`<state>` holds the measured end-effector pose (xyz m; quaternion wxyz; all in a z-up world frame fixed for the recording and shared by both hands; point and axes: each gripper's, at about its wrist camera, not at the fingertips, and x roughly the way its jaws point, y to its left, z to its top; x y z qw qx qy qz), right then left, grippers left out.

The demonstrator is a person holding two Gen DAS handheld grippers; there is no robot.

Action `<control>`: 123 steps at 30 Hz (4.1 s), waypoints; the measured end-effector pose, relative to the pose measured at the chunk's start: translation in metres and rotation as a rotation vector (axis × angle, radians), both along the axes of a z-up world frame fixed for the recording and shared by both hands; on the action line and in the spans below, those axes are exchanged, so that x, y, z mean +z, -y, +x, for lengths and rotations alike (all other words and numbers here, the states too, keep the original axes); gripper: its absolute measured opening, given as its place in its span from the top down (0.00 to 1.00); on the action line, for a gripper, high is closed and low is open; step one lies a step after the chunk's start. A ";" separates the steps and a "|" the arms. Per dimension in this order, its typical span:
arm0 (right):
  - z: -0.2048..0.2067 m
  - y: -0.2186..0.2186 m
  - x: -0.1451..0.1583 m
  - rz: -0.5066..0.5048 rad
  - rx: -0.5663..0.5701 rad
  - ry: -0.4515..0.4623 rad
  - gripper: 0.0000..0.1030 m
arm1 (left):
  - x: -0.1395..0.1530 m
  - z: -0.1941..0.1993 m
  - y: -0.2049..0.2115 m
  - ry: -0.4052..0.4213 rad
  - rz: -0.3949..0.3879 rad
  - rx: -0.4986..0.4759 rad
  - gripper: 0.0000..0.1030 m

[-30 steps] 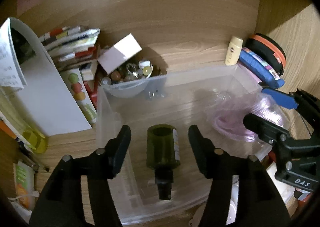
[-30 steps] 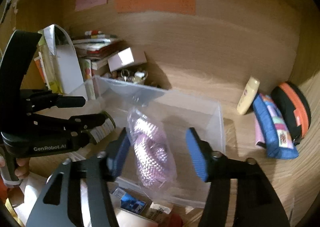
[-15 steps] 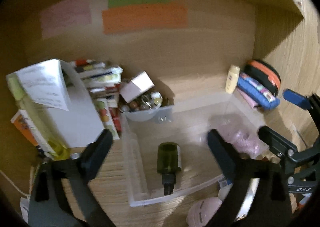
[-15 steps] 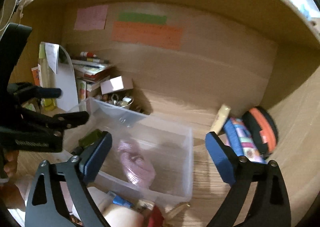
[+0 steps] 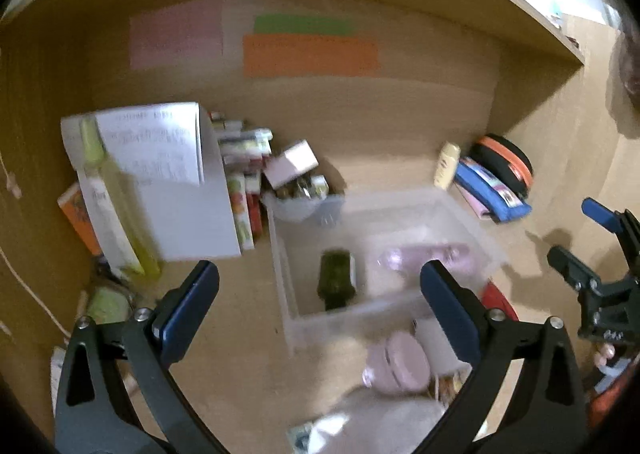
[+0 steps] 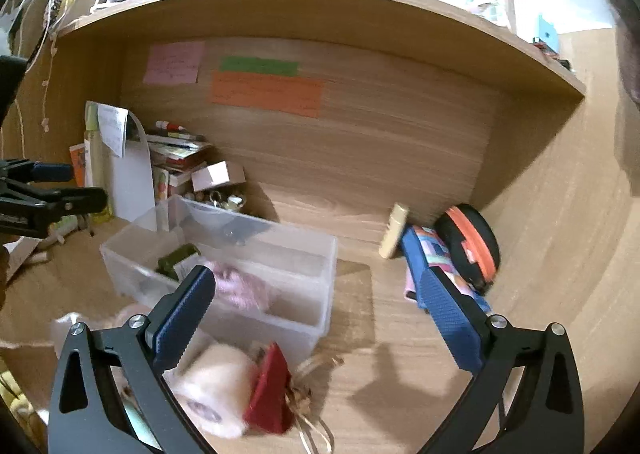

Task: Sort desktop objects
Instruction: 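Move both tools back toward the remaining clutter beside the box, then grasp the white drawstring bag with the left tool while the right tool grasps the mint-green bar, then lower the white bag and mint-green bar into the clear box and open both tools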

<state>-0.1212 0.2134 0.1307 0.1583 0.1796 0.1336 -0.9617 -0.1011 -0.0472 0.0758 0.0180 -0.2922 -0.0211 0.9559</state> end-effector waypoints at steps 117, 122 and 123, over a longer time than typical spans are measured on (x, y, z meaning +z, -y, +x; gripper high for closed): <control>-0.116 0.027 -0.041 -0.066 0.204 0.366 0.78 | -0.058 -0.114 -0.031 0.167 -0.052 -0.118 0.20; -0.130 0.038 -0.050 -0.030 0.198 0.386 0.78 | -0.071 -0.114 -0.035 0.184 -0.086 -0.147 0.20; -0.132 0.041 -0.052 -0.022 0.196 0.390 0.78 | -0.071 -0.114 -0.034 0.182 -0.083 -0.151 0.20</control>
